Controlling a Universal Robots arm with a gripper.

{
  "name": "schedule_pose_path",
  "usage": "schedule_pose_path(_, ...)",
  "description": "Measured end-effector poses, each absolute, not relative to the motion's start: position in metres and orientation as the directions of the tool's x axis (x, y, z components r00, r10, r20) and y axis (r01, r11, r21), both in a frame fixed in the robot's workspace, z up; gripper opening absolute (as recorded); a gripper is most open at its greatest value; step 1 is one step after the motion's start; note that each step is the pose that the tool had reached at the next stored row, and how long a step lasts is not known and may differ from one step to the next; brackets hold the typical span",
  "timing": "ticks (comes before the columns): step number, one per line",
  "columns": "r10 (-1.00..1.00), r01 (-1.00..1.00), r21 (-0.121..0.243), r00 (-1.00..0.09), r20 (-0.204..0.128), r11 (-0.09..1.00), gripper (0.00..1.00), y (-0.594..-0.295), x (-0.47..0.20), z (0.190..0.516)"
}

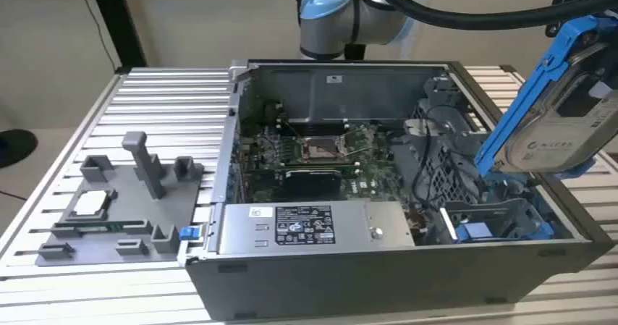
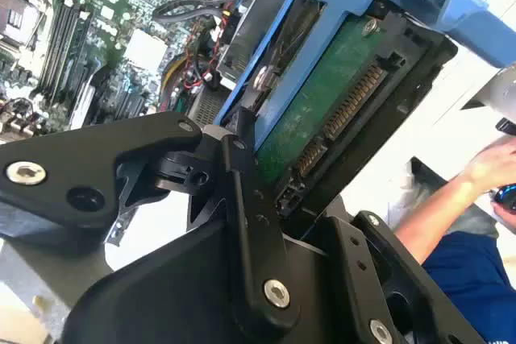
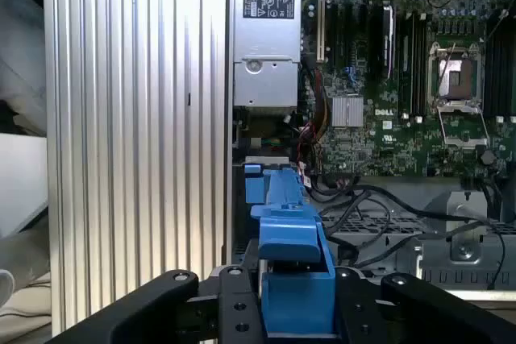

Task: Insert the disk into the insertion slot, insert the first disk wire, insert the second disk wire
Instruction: 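Insert the disk into the insertion slot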

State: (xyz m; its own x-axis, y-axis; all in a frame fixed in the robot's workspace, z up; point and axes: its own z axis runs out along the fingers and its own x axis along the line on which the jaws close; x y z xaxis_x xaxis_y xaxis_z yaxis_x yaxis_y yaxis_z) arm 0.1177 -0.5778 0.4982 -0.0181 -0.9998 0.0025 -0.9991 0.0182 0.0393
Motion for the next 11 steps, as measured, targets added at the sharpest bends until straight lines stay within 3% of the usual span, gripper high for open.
schedule_pose_path(11,-1.0,-0.999,0.039,-0.018,0.002,0.018,0.0,-0.5793,0.1177,0.4981)
